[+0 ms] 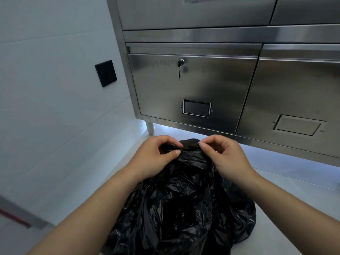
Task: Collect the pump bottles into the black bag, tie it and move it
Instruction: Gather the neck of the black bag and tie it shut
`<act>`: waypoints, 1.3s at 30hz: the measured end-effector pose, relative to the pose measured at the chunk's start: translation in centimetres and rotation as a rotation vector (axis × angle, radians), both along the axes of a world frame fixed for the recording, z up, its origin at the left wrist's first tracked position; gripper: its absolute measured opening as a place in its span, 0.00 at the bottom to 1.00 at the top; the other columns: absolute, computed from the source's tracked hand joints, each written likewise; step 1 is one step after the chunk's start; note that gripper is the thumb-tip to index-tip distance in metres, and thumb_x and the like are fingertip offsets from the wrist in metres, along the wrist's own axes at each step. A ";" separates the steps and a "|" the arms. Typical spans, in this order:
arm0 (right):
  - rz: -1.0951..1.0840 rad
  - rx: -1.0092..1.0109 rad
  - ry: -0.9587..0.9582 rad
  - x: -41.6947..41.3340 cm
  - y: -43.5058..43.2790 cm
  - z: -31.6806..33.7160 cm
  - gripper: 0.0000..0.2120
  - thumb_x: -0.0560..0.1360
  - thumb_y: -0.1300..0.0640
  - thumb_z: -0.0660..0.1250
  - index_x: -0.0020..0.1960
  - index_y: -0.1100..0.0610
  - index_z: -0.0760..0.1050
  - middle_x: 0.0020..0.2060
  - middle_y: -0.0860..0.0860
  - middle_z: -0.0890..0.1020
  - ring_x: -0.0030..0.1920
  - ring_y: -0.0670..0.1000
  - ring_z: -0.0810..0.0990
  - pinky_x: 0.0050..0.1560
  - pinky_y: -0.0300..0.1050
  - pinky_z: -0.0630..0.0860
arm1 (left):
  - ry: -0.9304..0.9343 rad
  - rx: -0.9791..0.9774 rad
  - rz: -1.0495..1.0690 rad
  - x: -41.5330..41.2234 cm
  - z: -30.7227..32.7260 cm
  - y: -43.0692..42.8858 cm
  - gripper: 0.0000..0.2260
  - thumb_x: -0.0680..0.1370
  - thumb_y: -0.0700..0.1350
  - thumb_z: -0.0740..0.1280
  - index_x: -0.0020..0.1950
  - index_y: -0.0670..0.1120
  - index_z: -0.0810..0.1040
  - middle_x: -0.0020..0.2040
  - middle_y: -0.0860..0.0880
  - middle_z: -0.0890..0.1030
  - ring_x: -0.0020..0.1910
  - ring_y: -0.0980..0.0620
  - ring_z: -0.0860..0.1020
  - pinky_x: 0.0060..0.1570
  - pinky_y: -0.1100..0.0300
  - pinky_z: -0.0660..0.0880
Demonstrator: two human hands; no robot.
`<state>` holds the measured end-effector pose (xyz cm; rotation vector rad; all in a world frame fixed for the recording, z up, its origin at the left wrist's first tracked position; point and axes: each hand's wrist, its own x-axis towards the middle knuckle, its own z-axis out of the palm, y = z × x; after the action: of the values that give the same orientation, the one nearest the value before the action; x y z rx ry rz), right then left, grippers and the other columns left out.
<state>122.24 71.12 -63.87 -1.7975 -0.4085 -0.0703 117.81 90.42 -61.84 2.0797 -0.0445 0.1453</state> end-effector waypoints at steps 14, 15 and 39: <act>0.401 -0.678 -0.352 0.3 -0.9 -1.7 0.19 0.80 0.50 0.56 0.71 0.43 0.65 0.72 0.41 0.64 0.72 0.41 0.60 0.71 0.36 0.56 | -0.024 0.199 0.047 -0.2 -2.6 0.5 0.06 0.74 0.45 0.69 0.43 0.58 0.82 0.43 0.60 0.81 0.43 0.67 0.77 0.45 0.72 0.71; 0.397 -0.668 -0.306 0.4 -1.0 -2.5 0.19 0.80 0.50 0.56 0.71 0.42 0.66 0.72 0.41 0.64 0.72 0.41 0.60 0.71 0.37 0.56 | -0.032 0.307 0.037 -0.5 -3.2 0.7 0.05 0.74 0.47 0.69 0.44 0.59 0.82 0.46 0.61 0.80 0.46 0.67 0.76 0.48 0.72 0.70; 0.107 -0.220 -0.240 -0.7 0.4 -6.9 0.18 0.72 0.51 0.71 0.59 0.42 0.72 0.45 0.39 0.79 0.51 0.40 0.77 0.50 0.28 0.69 | -0.149 0.329 0.036 -2.2 -7.4 1.2 0.14 0.81 0.44 0.58 0.65 0.52 0.72 0.56 0.55 0.81 0.52 0.61 0.76 0.51 0.77 0.67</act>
<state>121.52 71.49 -70.81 -1.9872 -0.7057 -0.1724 115.63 91.60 -69.26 2.3952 -0.1292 0.3336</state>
